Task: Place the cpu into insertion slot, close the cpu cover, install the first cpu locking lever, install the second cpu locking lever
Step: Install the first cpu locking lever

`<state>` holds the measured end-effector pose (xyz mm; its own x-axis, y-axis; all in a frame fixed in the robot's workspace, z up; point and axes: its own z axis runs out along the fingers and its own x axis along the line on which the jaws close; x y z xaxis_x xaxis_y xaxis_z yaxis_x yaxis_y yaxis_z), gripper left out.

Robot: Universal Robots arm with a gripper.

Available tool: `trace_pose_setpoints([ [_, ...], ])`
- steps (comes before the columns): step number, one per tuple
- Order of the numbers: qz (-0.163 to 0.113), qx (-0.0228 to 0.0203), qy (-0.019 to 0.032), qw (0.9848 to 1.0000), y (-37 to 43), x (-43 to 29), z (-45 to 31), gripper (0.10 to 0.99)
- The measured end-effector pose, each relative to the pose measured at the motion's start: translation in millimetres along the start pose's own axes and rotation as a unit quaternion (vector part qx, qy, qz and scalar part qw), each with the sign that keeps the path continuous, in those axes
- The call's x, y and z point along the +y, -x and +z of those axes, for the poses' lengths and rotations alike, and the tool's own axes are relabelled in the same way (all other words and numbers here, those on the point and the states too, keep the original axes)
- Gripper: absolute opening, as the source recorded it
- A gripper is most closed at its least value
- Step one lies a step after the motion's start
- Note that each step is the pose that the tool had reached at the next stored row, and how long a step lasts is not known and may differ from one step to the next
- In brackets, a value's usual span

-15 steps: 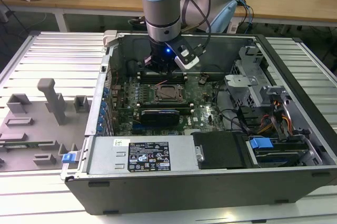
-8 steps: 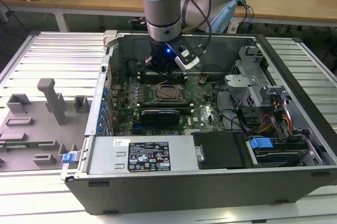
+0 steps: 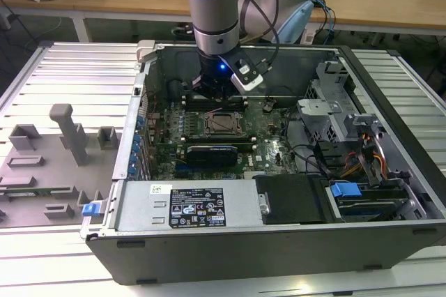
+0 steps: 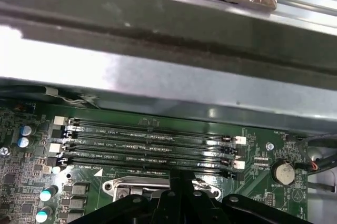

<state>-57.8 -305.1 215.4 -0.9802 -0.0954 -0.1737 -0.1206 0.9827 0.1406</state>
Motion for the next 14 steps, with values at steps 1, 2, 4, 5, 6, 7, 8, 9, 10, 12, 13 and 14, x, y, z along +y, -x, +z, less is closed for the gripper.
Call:
trace_pose_setpoints([
  [1, 0.001, 0.0, -0.0016, 1.0, 0.4, 0.2, 0.4, 0.106],
  [2, 0.003, -0.0002, -0.0036, 1.0, 1.0, 0.4, 1.0, 0.106],
  [4, 0.009, -0.0007, -0.0083, 0.9999, 2.8, 0.5, 2.4, 0.106],
  [5, 0.012, -0.0009, -0.0097, 0.9999, 3.4, 0.6, 2.9, 0.106],
  [6, 0.014, -0.0012, -0.0106, 0.9998, 3.8, 0.7, 3.3, 0.106],
  [7, 0.017, -0.0015, -0.0114, 0.9998, 3.9, 1.2, 3.8, 0.106],
  [8, 0.02, -0.002, -0.012, 0.9997, 4.1, 3.0, 4.5, 0.106],
  [9, 0.021, -0.0021, -0.0121, 0.9997, 4.2, 4.3, 4.8, 0.106],
  [10, 0.021, -0.0022, -0.0122, 0.9997, 4.3, 5.8, 5.2, 0.106],
  [12, 0.021, -0.0022, -0.0123, 0.9997, 4.6, 9.3, 5.7, 0.106],
  [13, 0.022, -0.0022, -0.0124, 0.9997, 4.6, 9.9, 5.8, 0.106],
  [14, 0.023, -0.0023, -0.0125, 0.9997, 4.6, 10.0, 5.9, 0.106],
])
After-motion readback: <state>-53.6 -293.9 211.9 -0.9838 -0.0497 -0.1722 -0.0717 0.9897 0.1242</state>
